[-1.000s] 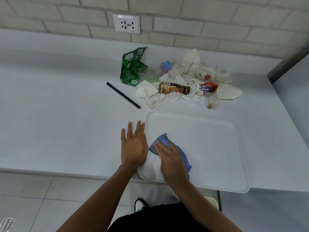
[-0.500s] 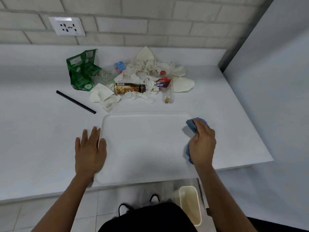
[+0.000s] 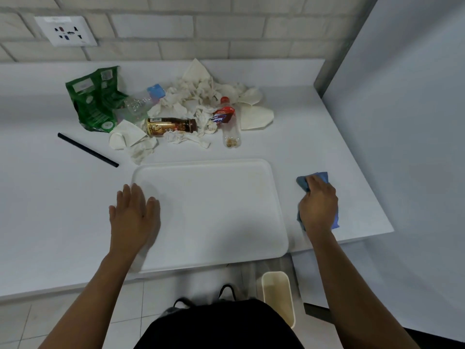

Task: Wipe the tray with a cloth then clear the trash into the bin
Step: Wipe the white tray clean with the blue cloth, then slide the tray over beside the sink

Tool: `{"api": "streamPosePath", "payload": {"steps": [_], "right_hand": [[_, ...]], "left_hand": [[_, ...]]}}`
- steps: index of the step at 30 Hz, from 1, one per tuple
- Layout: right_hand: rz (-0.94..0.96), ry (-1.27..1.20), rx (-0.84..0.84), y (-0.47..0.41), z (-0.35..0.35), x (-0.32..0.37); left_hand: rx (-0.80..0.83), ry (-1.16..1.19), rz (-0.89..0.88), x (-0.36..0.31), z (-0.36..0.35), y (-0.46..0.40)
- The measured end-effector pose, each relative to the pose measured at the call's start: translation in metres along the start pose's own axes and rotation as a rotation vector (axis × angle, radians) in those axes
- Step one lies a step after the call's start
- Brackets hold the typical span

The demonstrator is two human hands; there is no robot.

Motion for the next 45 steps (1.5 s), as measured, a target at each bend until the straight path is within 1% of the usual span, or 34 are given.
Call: {"api": "streamPosePath", "payload": {"steps": [2,5,7,9,10,11,12,13,14,15,16,17,20,23,26,29,32,36,45], "right_hand": [[0.017,0.028,0.040,-0.001,-0.004,-0.004],[0.028,0.177,0.094,0.002,-0.006,-0.005],[-0.012,0.319,0.062,0.006,-0.003,0.000],[0.022,0.366,-0.051,0.014,0.002,0.014],[0.082,0.315,-0.130,0.019,0.004,0.023],[0.159,0.209,-0.195,0.024,0.004,0.032],[0.228,0.057,-0.222,0.029,0.001,0.042],[0.263,-0.081,-0.195,0.034,-0.003,0.052],[0.254,-0.164,-0.121,0.040,-0.008,0.060],[0.222,-0.189,-0.039,0.047,-0.014,0.067],[0.200,-0.178,0.015,0.054,-0.020,0.071],[0.191,-0.149,0.036,0.058,-0.024,0.073],[0.180,-0.092,0.024,0.062,-0.030,0.071],[0.143,-0.128,0.036,0.059,-0.030,0.071],[0.056,-0.232,0.031,0.054,-0.029,0.075],[0.037,-0.295,0.049,0.051,-0.030,0.083],[0.084,-0.324,0.053,0.055,-0.034,0.099],[0.172,-0.314,0.072,0.058,-0.043,0.132],[0.314,-0.358,0.175,0.080,-0.082,0.245]], "left_hand": [[-0.019,-0.024,0.007,-0.002,-0.002,0.000],[-0.016,-0.080,0.016,-0.003,-0.002,0.004],[0.004,-0.094,0.028,-0.004,-0.002,0.007],[0.010,-0.085,0.042,-0.004,-0.002,0.009],[0.007,-0.079,0.040,-0.004,-0.002,0.010],[0.005,-0.074,0.037,-0.005,-0.002,0.010],[0.001,-0.069,0.034,-0.006,-0.001,0.011],[-0.008,-0.060,0.033,-0.006,0.000,0.012],[-0.027,-0.047,0.028,-0.006,0.001,0.012],[-0.054,-0.036,0.020,-0.006,0.002,0.012],[-0.080,-0.036,0.019,-0.004,0.002,0.011],[-0.100,-0.044,0.036,0.000,0.003,0.011],[-0.180,-0.076,0.123,0.011,0.002,0.018],[-0.259,-0.119,0.152,0.018,-0.001,0.030],[-0.269,-0.075,0.203,0.024,-0.001,0.034],[-0.249,-0.036,0.285,0.032,0.005,0.034],[-0.254,-0.003,0.329,0.043,0.014,0.038],[-0.301,0.052,0.409,0.070,0.027,0.050],[-0.421,0.085,0.540,0.167,0.073,0.060]]}}
Point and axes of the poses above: each hand's wrist, its own y-axis away from the middle knuckle, its own z-axis out of the back of the hand, x = y × z, the point moved 2 cm from there along -y, towards the middle knuckle, and after that the axes turned 2 degrees about -y, right-handed, at the moved point
